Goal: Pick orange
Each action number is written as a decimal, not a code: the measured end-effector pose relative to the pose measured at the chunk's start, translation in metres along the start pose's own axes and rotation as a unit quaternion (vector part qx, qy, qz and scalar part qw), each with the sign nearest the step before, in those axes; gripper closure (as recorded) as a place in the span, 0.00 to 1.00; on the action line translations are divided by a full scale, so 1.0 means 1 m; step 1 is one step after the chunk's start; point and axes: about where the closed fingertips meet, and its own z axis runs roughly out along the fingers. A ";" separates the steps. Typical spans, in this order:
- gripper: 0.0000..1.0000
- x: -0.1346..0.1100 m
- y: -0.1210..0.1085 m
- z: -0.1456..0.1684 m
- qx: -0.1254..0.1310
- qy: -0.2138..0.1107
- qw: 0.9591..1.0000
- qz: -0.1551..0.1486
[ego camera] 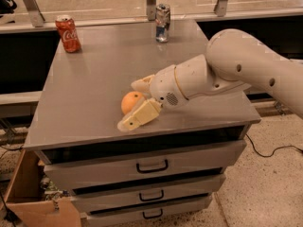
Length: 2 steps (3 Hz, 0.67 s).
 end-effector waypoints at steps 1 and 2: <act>0.43 0.004 0.002 0.003 0.000 -0.007 1.000 0.007; 0.68 0.005 0.003 -0.001 0.002 -0.012 1.000 0.010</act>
Offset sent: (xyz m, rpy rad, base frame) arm -0.0024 -0.0108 -0.0029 0.0414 0.0119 -0.0280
